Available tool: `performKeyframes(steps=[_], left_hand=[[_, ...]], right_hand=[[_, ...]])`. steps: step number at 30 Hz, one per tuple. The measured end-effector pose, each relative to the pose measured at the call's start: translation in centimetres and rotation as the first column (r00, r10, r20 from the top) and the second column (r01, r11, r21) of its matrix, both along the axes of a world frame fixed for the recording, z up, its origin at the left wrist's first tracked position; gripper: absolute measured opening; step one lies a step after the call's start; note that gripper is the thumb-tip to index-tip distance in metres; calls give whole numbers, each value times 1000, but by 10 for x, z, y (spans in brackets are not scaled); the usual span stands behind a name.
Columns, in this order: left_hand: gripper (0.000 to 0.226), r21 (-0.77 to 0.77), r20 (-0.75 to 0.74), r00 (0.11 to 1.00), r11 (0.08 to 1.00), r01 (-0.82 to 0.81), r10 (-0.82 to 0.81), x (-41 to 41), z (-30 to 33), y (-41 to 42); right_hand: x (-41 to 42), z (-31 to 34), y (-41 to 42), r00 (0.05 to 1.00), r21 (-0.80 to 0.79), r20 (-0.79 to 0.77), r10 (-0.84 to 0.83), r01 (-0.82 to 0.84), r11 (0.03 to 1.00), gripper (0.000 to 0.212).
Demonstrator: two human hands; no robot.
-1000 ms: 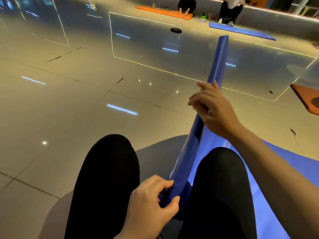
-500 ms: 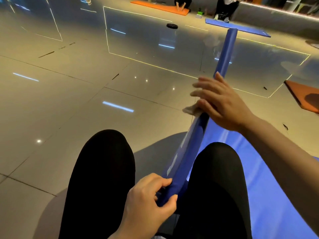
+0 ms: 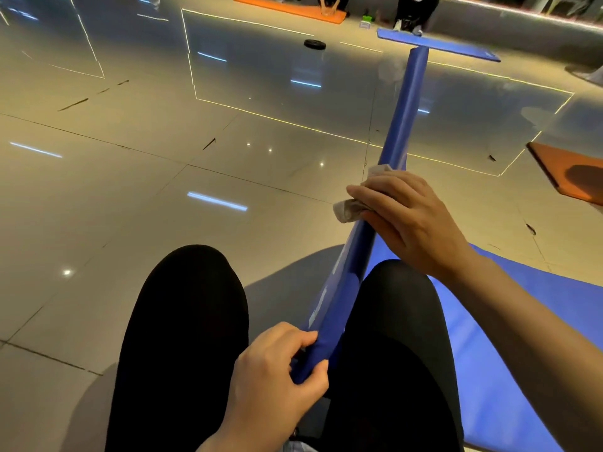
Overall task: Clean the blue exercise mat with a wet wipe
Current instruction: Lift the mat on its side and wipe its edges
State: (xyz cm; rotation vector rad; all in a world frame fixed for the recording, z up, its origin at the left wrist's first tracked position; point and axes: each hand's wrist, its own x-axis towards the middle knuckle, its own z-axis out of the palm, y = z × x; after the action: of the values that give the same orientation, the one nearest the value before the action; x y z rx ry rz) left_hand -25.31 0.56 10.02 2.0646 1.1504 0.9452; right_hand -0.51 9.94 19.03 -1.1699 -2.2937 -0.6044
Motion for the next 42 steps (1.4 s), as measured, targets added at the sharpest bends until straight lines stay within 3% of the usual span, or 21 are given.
performKeyframes(steps=[5,8,11,16,20,23,27,32,36,39,42], left_hand=[[25,0,0,1000,1000,0,0,0,0,0],[25,-6,1,1000,1000,-1,1,1,-1,1],[24,-28,4,1000,1000,8,-8,2,-1,2],[24,-48,8,1000,999,-11,11,-1,3,15],[23,-48,26,1000,999,6,-4,0,5,18],[22,-22,57,998,999,27,-26,-1,10,19],[24,-11,33,999,1000,22,-22,-10,11,23],[34,-24,-158,987,999,-41,36,-18,15,57],[23,-49,-291,954,995,-85,67,-23,35,108],[25,-19,-463,879,990,-138,113,-29,45,146],[28,-2,-648,730,959,-283,214,-45,37,184]], right_hand=[[11,18,10,998,-88,56,6,-1,996,36],[22,14,17,992,-42,101,-78,82,996,32],[14,2,11,997,-41,-11,-77,76,996,28],[-13,-20,-23,985,-259,-157,69,-108,960,29],[-14,-27,-25,972,-291,7,233,-221,931,31],[11,-8,11,983,-197,71,169,-152,969,30],[40,23,51,1000,-136,-26,-6,3,991,32],[56,30,72,968,-184,247,-50,98,978,45],[77,36,75,938,-156,331,-102,161,974,49],[74,32,73,932,-64,323,-163,193,979,48],[33,19,74,940,38,315,-133,127,991,29]])
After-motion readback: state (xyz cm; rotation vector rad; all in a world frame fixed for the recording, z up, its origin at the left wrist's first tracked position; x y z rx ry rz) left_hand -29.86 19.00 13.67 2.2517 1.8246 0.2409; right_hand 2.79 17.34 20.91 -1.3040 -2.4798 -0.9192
